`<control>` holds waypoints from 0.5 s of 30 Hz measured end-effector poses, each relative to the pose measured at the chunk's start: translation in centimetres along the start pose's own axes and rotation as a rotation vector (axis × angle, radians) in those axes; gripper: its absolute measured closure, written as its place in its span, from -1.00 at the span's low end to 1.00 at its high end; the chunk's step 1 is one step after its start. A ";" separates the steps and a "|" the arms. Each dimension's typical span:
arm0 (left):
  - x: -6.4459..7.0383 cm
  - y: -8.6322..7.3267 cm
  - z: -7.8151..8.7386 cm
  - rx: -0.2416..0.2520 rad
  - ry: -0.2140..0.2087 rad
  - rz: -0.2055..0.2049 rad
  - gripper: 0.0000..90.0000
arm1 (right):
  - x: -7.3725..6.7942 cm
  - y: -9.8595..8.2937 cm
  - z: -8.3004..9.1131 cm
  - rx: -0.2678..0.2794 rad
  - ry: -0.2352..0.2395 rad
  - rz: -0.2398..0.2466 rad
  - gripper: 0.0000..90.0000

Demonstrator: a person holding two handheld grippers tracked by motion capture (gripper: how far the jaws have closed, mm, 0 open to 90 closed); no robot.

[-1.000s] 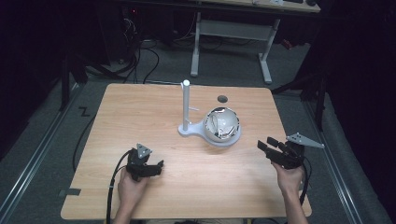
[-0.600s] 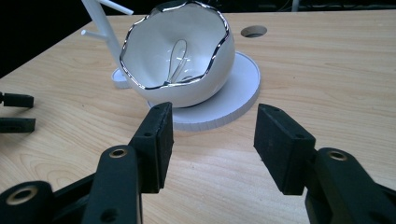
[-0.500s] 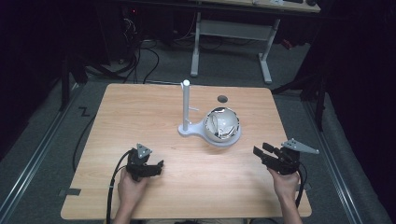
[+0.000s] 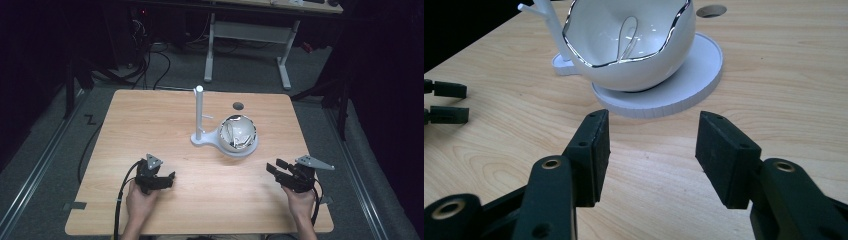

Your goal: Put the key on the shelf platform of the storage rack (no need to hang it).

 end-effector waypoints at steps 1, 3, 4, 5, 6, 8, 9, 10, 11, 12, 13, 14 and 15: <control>0.0 0.0 0.0 0.000 0.000 0.000 -0.59 | -0.1 -0.1 -0.1 -0.002 0.002 -0.002 0.07; 0.0 0.0 0.0 0.000 0.000 0.000 -0.59 | -0.2 -0.3 -0.3 -0.011 0.003 0.001 0.07; 0.0 0.0 0.0 0.000 0.000 0.000 -0.59 | -0.2 -0.4 -0.4 -0.014 0.005 -0.004 0.08; 0.0 0.0 0.0 0.000 0.000 0.000 -0.59 | -0.2 -0.5 -0.5 -0.014 0.007 -0.001 0.08; 0.0 0.0 0.0 0.000 0.000 0.000 -0.59 | -0.2 -0.5 -0.5 -0.014 0.007 -0.001 0.08; 0.0 0.0 0.0 0.000 0.000 0.000 -0.59 | -0.3 -0.8 -0.7 -0.023 0.010 -0.003 0.08; 0.0 0.0 0.0 0.000 0.000 0.000 -0.59 | -0.3 -0.8 -0.7 -0.023 0.010 -0.003 0.08; 0.0 0.0 0.0 0.000 0.000 0.000 -0.59 | -0.3 -1.0 -0.9 -0.028 0.013 -0.006 0.08; 0.0 0.0 0.0 0.000 0.000 0.000 -0.59 | -0.3 -1.0 -0.9 -0.028 0.013 -0.006 0.08; 0.0 0.0 0.0 0.000 0.000 0.000 -0.59 | -0.3 -1.2 -1.0 -0.031 0.014 -0.008 0.08; 0.0 0.0 0.0 0.000 0.000 0.000 -0.59 | -0.3 -1.2 -1.0 -0.031 0.014 -0.008 0.08; 0.0 0.0 0.0 0.000 0.000 0.000 -0.59 | -0.4 -1.2 -1.1 -0.035 0.012 -0.004 0.08; 0.0 0.0 0.0 0.000 0.000 0.000 -0.59 | -0.4 -1.3 -1.2 -0.037 0.009 -0.003 0.08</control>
Point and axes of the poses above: each handheld gripper's, and its own axes: z roughly backward along the jaws, y roughly out of its top, x roughly to its right, the point moved 3 cm from there along -z, roughly forward along the jaws, and after that the axes turned 15 degrees about y, right-handed, at the moved point
